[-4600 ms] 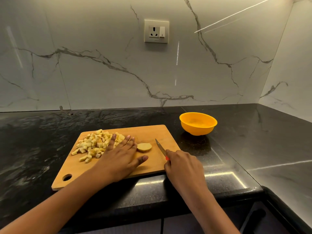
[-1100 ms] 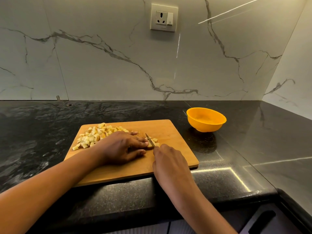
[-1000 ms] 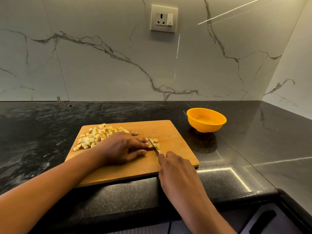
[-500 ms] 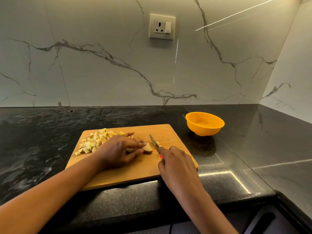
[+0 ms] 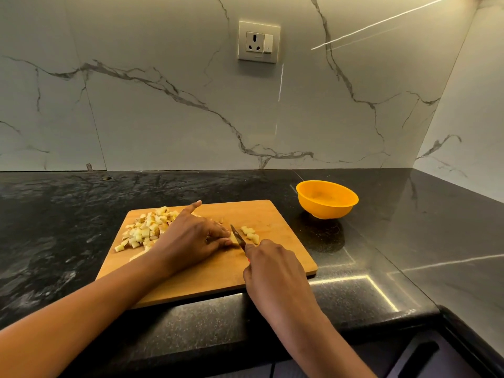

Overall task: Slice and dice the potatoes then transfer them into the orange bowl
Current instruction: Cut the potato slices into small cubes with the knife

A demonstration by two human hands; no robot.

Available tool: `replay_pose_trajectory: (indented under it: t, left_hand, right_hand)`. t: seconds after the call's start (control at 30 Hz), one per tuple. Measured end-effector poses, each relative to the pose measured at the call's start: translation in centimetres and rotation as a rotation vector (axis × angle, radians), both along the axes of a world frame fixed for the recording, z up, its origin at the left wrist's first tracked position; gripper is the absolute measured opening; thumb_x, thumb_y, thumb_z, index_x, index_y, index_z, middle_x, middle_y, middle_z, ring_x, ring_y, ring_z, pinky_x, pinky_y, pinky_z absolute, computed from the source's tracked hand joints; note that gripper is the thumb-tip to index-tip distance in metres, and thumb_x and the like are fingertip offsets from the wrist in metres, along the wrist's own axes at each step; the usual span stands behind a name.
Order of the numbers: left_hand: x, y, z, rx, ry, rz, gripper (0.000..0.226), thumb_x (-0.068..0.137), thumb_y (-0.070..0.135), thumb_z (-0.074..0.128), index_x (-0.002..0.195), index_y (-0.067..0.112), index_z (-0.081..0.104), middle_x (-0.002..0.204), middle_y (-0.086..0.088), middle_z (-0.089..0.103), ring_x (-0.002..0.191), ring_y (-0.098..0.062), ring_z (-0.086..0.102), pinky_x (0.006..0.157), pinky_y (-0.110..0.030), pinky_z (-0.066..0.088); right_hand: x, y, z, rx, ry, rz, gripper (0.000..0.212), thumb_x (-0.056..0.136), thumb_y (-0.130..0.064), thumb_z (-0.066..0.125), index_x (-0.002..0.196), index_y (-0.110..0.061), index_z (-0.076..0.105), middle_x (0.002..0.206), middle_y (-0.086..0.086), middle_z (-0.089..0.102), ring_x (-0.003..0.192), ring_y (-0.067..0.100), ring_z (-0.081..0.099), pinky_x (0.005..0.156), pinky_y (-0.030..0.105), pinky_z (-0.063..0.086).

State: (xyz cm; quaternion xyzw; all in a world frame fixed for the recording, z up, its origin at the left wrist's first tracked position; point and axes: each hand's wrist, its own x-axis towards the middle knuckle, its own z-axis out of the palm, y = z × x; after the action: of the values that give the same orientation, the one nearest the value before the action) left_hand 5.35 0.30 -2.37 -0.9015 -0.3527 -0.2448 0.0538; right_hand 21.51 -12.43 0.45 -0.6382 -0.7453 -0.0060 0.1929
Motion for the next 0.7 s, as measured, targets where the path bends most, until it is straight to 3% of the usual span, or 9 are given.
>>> replay_pose_trajectory:
  t: [0.1, 0.23, 0.37, 0.5, 0.7]
  left_hand:
    - [0.1, -0.1, 0.0, 0.019, 0.011, 0.002, 0.070, 0.076, 0.071, 0.024, 0.103, 0.027, 0.071, 0.104, 0.010, 0.071, 0.107, 0.001, 0.060, 0.116, -0.035, 0.006]
    - [0.1, -0.2, 0.1, 0.039, 0.017, -0.001, 0.064, 0.078, 0.065, 0.026, 0.102, 0.027, 0.071, 0.103, 0.010, 0.071, 0.104, -0.001, 0.062, 0.114, -0.033, 0.001]
    - [0.0, -0.3, 0.1, 0.030, 0.028, 0.000, 0.068, 0.076, 0.067, 0.023, 0.106, 0.026, 0.070, 0.108, 0.009, 0.070, 0.108, -0.001, 0.060, 0.112, -0.028, -0.004]
    - [-0.2, -0.4, -0.1, 0.061, 0.026, -0.009, 0.085, 0.078, 0.080, 0.009, 0.105, 0.027, 0.069, 0.106, 0.009, 0.070, 0.107, -0.002, 0.060, 0.112, -0.036, 0.001]
    - [-1.3, -1.0, -0.1, 0.036, 0.075, -0.026, 0.083, 0.080, 0.077, 0.003, 0.114, 0.032, 0.064, 0.116, 0.015, 0.064, 0.115, 0.008, 0.049, 0.113, -0.031, 0.001]
  right_hand:
    - [-0.9, 0.7, 0.1, -0.054, -0.067, 0.001, 0.031, 0.101, -0.015, 0.040, 0.130, -0.012, 0.051, 0.120, 0.008, 0.051, 0.105, 0.023, 0.054, 0.072, 0.027, 0.034]
    - [-1.3, 0.7, 0.2, -0.075, -0.073, 0.015, 0.028, 0.101, -0.013, 0.041, 0.127, -0.011, 0.052, 0.120, 0.008, 0.051, 0.104, 0.022, 0.055, 0.072, 0.026, 0.035]
    - [0.0, -1.4, -0.4, -0.059, -0.080, 0.040, 0.035, 0.101, -0.014, 0.043, 0.135, -0.015, 0.045, 0.117, 0.004, 0.049, 0.101, 0.019, 0.053, 0.071, 0.026, 0.032]
    - [1.3, -1.8, 0.1, -0.029, -0.011, 0.012, 0.034, 0.101, -0.022, 0.039, 0.134, -0.021, 0.049, 0.115, 0.000, 0.050, 0.101, 0.018, 0.052, 0.072, 0.025, 0.033]
    - [0.7, -0.7, 0.1, 0.013, 0.047, -0.011, 0.037, 0.101, -0.025, 0.039, 0.138, -0.021, 0.046, 0.121, 0.001, 0.052, 0.106, 0.017, 0.052, 0.074, 0.023, 0.034]
